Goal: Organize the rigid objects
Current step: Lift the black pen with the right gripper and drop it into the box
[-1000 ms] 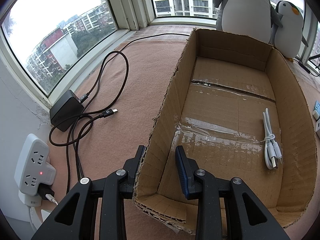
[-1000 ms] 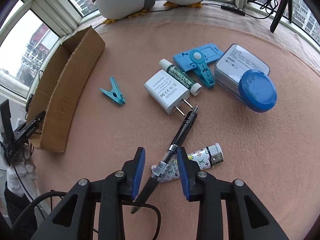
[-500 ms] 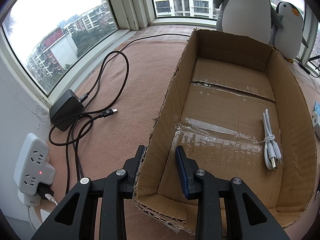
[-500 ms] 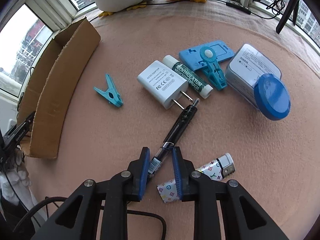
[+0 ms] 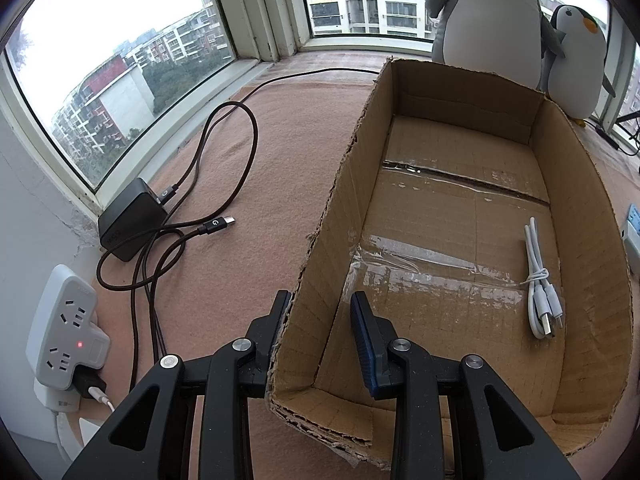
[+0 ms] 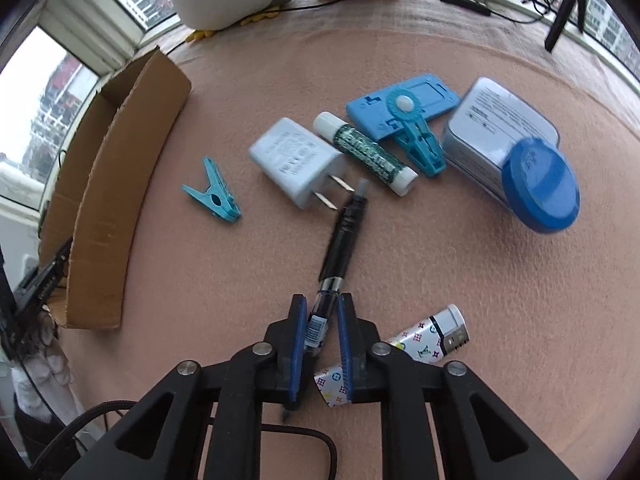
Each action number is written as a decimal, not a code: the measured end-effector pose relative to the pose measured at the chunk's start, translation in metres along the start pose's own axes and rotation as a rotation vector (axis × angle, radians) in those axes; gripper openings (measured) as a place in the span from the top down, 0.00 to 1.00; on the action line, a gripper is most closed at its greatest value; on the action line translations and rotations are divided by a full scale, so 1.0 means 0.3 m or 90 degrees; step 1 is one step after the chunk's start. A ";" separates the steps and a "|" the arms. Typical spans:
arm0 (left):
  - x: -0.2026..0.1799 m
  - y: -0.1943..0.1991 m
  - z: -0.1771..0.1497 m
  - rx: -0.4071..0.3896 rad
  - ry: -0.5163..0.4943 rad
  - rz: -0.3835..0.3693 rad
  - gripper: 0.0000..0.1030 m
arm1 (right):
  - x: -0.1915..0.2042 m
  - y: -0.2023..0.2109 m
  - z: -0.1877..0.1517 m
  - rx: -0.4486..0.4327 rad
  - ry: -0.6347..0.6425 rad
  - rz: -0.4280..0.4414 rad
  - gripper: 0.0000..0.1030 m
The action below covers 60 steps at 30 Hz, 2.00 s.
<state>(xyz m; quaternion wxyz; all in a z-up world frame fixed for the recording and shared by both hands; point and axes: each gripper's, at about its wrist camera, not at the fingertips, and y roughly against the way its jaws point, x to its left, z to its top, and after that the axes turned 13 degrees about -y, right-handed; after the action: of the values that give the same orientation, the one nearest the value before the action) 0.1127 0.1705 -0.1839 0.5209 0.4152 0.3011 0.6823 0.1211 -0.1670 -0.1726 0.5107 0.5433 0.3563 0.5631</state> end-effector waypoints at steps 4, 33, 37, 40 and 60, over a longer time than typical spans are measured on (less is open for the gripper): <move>-0.002 0.000 0.002 0.000 0.001 0.000 0.68 | -0.040 0.013 -0.017 -0.001 -0.027 0.031 0.90; -0.001 -0.003 0.000 -0.001 0.003 -0.002 0.68 | 0.457 0.204 0.041 -0.086 0.114 0.209 0.90; 0.001 -0.003 -0.003 -0.002 0.005 -0.004 0.68 | 0.555 0.148 0.050 -0.059 0.128 0.226 0.90; 0.002 -0.004 -0.002 -0.002 0.005 -0.004 0.68 | 0.609 0.097 0.057 -0.034 0.126 0.232 0.90; -0.010 -0.009 -0.007 -0.007 -0.005 0.020 0.68 | 0.622 0.063 0.049 -0.042 0.136 0.204 0.66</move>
<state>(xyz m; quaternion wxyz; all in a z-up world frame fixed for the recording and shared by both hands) 0.1124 0.1684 -0.1880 0.5135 0.4200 0.2890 0.6902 0.1528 0.0061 -0.1061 0.3913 0.5131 0.2987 0.7032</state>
